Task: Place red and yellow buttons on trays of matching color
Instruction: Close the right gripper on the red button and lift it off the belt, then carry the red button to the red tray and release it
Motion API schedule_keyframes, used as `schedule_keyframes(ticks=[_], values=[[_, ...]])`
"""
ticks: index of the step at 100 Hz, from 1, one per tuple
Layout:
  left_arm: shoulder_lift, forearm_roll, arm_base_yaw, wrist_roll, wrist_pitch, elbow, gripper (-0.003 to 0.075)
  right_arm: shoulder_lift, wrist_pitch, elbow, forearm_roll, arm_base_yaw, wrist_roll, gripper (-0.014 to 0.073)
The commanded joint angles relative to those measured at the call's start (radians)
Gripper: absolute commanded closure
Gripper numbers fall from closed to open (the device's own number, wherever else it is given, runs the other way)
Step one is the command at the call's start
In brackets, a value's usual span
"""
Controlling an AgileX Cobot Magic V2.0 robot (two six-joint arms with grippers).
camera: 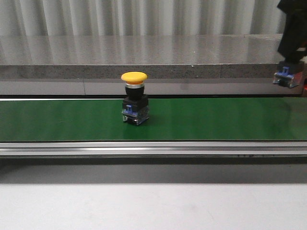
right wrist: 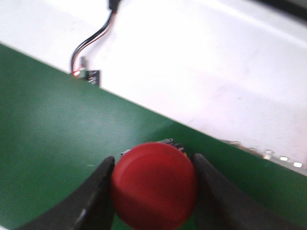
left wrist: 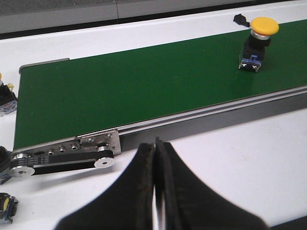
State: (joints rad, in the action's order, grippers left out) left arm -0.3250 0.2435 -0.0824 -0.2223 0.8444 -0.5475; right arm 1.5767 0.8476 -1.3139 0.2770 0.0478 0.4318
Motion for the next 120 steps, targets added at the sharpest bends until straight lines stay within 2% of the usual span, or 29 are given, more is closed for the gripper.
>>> schedule_keyframes(ticks=[1, 22, 55, 85, 120], values=[[-0.009, 0.025, -0.008, -0.002, -0.065, -0.025, 0.0740, -0.052, -0.075, -0.035, 0.012, 0.064, 0.002, 0.0528], [-0.009, 0.025, -0.008, -0.002, -0.065, -0.025, 0.0740, -0.030, -0.123, -0.038, 0.012, 0.192, -0.020, 0.0528], [-0.009, 0.025, -0.008, -0.002, -0.065, -0.025, 0.0740, 0.049, -0.117, -0.131, 0.014, 0.357, -0.080, 0.0528], [-0.009, 0.025, -0.008, -0.002, -0.065, -0.025, 0.0740, 0.202, -0.134, -0.225, 0.013, 0.417, -0.091, 0.0528], [-0.009, 0.025, -0.008, -0.002, -0.065, -0.025, 0.0740, 0.340, -0.216, -0.246, 0.037, 0.417, -0.091, 0.0524]])
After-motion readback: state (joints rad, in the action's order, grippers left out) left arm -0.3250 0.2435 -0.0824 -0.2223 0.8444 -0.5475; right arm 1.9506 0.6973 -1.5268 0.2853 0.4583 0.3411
